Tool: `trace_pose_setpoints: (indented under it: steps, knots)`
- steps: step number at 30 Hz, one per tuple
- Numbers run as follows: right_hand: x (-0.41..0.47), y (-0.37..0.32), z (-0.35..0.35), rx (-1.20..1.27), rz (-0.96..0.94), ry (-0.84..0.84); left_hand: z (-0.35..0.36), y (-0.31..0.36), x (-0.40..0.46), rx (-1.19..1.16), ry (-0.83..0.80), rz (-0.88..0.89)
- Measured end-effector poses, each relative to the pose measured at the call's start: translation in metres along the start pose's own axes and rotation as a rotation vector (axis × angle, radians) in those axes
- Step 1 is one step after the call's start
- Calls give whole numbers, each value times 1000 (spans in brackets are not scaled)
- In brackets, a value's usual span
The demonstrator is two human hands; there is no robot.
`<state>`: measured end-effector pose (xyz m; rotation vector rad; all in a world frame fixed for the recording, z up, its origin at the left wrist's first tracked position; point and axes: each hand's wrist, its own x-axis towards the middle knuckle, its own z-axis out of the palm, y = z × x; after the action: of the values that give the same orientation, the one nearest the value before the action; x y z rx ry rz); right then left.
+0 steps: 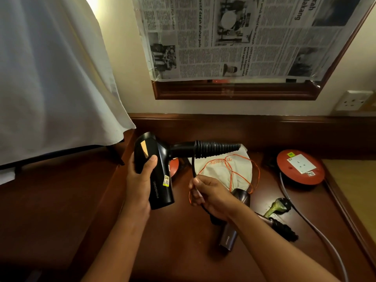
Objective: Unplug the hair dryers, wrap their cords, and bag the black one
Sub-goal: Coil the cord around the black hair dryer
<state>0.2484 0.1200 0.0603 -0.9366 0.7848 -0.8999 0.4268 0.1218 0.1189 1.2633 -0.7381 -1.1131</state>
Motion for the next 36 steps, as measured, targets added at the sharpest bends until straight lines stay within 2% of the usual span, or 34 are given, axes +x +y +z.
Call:
trace_pose_setpoints:
  steps: [4,10,15,17,20,22,23,25,27,30,34,36]
  knots:
    - [3,1,-2,-403,-62,199,-4,-3,0,-8,-42,0]
    - [11,-3,-4,-496,-82,276,-13,0,-1,-7,-83,-10]
    - [20,-14,-14,-430,-57,231,-20,5,-1,-4,-143,-46]
    - [22,-23,-22,-543,-37,238,-24,7,0,-7,-185,-60]
    - [23,-32,-42,-838,26,210,-27,10,0,9,-239,-57]
    - [17,-40,-50,-1048,230,133,-27,13,0,12,-261,-64]
    - [14,-44,-51,-1065,287,82,-28,13,0,17,-279,-66]
    - [10,-63,-39,-1003,238,38,-32,13,3,47,-317,-68]
    - [12,-81,-34,-1047,117,36,-35,13,6,85,-335,-67]
    - [19,-94,-40,-1109,105,-78,-38,11,8,119,-355,-74]
    - [27,-106,-41,-1291,47,-139,-38,10,9,178,-373,-57]
    - [29,-111,-40,-1416,7,-104,-36,11,8,195,-363,-47]
